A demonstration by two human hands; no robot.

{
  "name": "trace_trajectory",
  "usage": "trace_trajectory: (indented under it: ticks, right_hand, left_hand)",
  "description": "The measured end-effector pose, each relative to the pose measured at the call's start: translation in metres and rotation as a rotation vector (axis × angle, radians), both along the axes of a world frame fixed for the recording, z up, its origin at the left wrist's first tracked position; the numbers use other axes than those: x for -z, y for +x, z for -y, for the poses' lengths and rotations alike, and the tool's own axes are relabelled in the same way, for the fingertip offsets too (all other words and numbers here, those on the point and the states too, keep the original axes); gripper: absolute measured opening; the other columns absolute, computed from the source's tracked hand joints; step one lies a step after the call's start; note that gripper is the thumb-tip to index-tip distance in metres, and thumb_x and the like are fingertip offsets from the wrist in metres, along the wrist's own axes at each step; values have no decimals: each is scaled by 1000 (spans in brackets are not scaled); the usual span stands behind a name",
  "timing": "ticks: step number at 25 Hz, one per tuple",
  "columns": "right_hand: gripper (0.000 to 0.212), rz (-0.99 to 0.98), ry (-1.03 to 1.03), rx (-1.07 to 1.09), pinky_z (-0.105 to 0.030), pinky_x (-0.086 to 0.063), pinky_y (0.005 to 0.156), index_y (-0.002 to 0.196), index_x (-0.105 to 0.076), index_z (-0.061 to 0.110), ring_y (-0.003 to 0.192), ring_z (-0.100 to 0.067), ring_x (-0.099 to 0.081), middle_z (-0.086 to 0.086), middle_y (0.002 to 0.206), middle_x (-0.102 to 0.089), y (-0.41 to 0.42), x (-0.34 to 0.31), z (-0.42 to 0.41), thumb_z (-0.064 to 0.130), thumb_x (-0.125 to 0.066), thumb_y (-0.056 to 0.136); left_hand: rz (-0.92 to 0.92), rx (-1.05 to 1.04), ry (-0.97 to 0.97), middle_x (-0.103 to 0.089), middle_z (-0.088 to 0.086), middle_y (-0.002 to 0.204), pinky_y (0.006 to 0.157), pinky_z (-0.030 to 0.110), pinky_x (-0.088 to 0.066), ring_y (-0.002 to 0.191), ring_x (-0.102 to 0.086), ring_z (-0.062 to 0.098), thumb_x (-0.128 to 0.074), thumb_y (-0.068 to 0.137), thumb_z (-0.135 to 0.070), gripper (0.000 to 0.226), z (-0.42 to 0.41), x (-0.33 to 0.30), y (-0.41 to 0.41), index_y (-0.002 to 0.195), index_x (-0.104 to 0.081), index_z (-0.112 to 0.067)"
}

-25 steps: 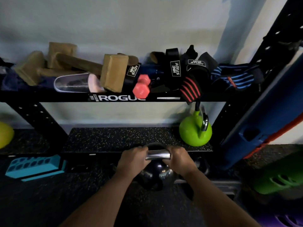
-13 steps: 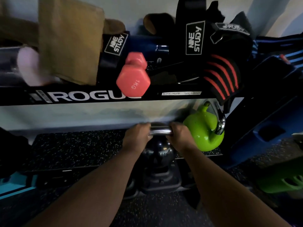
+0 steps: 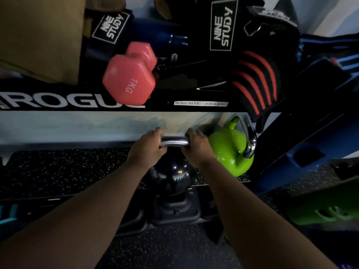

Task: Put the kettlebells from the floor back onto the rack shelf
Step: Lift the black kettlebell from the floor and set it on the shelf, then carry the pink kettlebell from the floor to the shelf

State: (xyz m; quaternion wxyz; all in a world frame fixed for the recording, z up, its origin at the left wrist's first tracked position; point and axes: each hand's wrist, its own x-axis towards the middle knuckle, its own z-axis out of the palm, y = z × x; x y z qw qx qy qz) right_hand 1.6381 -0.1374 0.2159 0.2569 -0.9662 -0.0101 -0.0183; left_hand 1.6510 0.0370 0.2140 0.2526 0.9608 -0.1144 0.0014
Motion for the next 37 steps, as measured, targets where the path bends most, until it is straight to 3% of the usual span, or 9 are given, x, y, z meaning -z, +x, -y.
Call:
trace_trajectory:
  ticks: [2, 5, 10, 16, 22, 29, 37]
  right_hand:
    - [47, -63, -35, -2, -47, -47, 89, 125, -47, 15, 109, -39, -49, -17, 117, -54, -11, -18, 0, 23, -65, 82]
    - [59, -38, -109, -52, -47, -41, 94, 134, -41, 23, 118, -35, -43, -12, 127, -49, -36, -48, 1, 33, -67, 81]
    - [53, -11, -152, -181, -46, -40, 93, 131, -46, 23, 118, -34, -45, -10, 126, -52, -91, -79, -1, 38, -62, 82]
    - [43, -47, -142, -250, -47, -44, 89, 123, -50, 25, 114, -35, -50, -8, 123, -56, -164, -86, -22, 33, -57, 81]
    - [42, -316, -72, -290, -46, -41, 99, 126, -50, 28, 119, -28, -47, -3, 125, -55, -278, -4, -71, 28, -52, 84]
    - [42, -616, -51, -355, -42, -45, 98, 124, -55, 26, 118, -28, -52, -7, 128, -57, -423, 147, -119, 26, -55, 82]
    - [41, -891, -65, -417, -45, -51, 84, 116, -50, 24, 104, -27, -52, -7, 113, -54, -537, 298, -103, 30, -62, 78]
  left_hand:
    - [-97, 9, -62, -52, 6, 117, 71, 35, -52, 96, -57, 22, -74, 80, -19, 56, -1, -8, -11, 125, -41, -21]
    - [-94, -17, 46, -43, 9, 133, 90, 43, -51, 117, -48, 28, -77, 75, -17, 82, -5, -28, -36, 141, -29, -25]
    - [-30, 15, 158, -48, 1, 133, 105, 42, -39, 126, -43, 26, -70, 81, -24, 60, -23, -76, -95, 134, -43, -23]
    - [-163, 43, 90, -56, -5, 124, 97, 40, -45, 117, -51, 17, -66, 83, -22, 39, -53, -95, -174, 120, -52, -26]
    - [-429, 59, 52, -55, -12, 112, 87, 33, -49, 105, -56, 10, -64, 83, -18, 32, -119, -17, -283, 110, -53, -31]
    - [-713, 56, 59, -63, 3, 112, 89, 37, -51, 104, -62, 20, -66, 69, -5, 44, -158, 139, -424, 110, -60, -20]
    - [-829, 318, 292, -48, -3, 136, 93, 38, -48, 122, -48, 23, -71, 69, -4, 68, -131, 283, -511, 131, -49, -22]
